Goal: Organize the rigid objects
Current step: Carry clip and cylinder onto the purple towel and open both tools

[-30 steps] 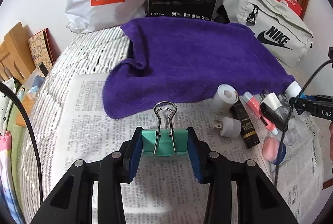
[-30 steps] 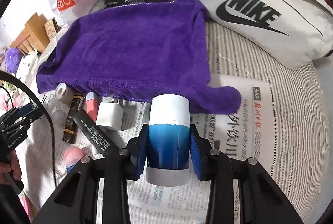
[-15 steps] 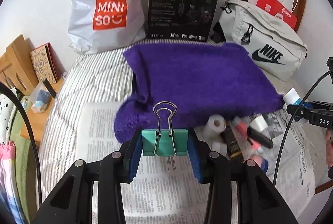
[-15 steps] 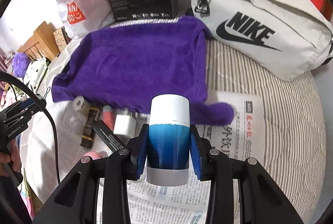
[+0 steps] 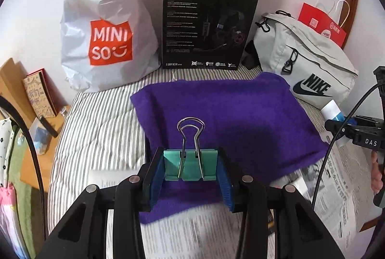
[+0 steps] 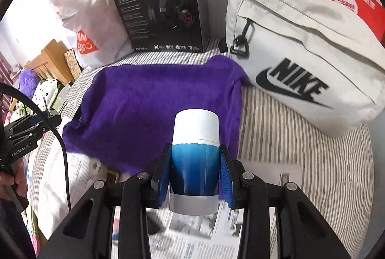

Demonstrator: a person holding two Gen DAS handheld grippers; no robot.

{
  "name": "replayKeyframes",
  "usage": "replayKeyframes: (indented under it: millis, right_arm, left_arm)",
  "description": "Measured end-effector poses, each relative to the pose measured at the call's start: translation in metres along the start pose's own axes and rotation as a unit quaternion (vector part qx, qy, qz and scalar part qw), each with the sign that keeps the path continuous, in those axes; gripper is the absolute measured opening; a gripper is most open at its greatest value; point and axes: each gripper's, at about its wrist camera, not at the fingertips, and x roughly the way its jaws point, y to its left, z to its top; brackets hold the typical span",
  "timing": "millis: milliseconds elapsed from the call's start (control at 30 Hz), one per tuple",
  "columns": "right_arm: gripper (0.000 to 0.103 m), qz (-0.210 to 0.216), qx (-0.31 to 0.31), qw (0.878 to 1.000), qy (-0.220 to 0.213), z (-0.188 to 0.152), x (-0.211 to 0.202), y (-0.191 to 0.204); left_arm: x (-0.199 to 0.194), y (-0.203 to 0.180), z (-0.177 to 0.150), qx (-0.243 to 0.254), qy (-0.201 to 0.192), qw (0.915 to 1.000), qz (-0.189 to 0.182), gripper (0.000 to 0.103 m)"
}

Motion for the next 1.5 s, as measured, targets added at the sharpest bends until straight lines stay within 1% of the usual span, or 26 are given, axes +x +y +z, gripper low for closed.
replayKeyframes:
  millis: [200, 300, 467, 633, 733, 867, 1100, 1333, 1400, 1433, 1467, 1500]
  right_arm:
    - [0.036, 0.001, -0.010, 1.000, 0.012, 0.028, 0.033, -0.004]
    - [0.036, -0.001, -0.018, 1.000, 0.024, 0.038, 0.055, -0.004]
    - [0.036, -0.003, -0.026, 0.999, 0.044, 0.048, 0.093, -0.004]
    - [0.036, -0.004, -0.027, 0.998, 0.054, 0.057, 0.117, -0.003]
    - [0.036, -0.013, -0.033, 0.998, 0.059, 0.063, 0.129, -0.001]
    - [0.036, -0.017, -0.037, 0.997, 0.067, 0.067, 0.143, 0.001]
    - [0.036, -0.020, -0.049, 0.997, 0.065, 0.068, 0.147, 0.002]
    - [0.037, -0.025, -0.064, 0.996, 0.061, 0.067, 0.149, 0.006]
    - [0.038, -0.023, -0.067, 0.996, 0.063, 0.066, 0.149, 0.006]
    - [0.040, -0.022, -0.069, 0.995, 0.065, 0.065, 0.149, 0.006]
    - [0.042, -0.019, -0.071, 0.995, 0.068, 0.064, 0.148, 0.007]
    - [0.049, -0.014, -0.072, 0.995, 0.073, 0.063, 0.147, 0.007]
  left_arm:
    - [0.034, -0.002, 0.023, 0.011, 0.013, 0.9998, 0.004, 0.039]
    - [0.053, -0.001, 0.034, 0.008, 0.019, 0.9998, -0.003, 0.039]
    - [0.080, 0.004, 0.043, 0.000, 0.028, 0.9996, -0.005, 0.039]
    - [0.104, 0.008, 0.049, -0.005, 0.040, 0.9992, -0.007, 0.039]
    - [0.119, 0.010, 0.052, -0.004, 0.049, 0.9988, -0.010, 0.039]
    - [0.139, 0.009, 0.054, -0.002, 0.065, 0.9978, -0.008, 0.039]
    - [0.147, 0.007, 0.054, -0.002, 0.083, 0.9965, -0.004, 0.039]
    - [0.153, -0.006, 0.056, 0.023, 0.093, 0.9951, 0.026, 0.040]
    - [0.154, -0.008, 0.055, 0.027, 0.093, 0.9948, 0.032, 0.042]
    - [0.153, -0.007, 0.055, 0.022, 0.095, 0.9948, 0.032, 0.043]
    - [0.153, -0.006, 0.054, 0.016, 0.097, 0.9948, 0.027, 0.049]
    - [0.153, -0.006, 0.053, 0.015, 0.099, 0.9947, 0.024, 0.060]
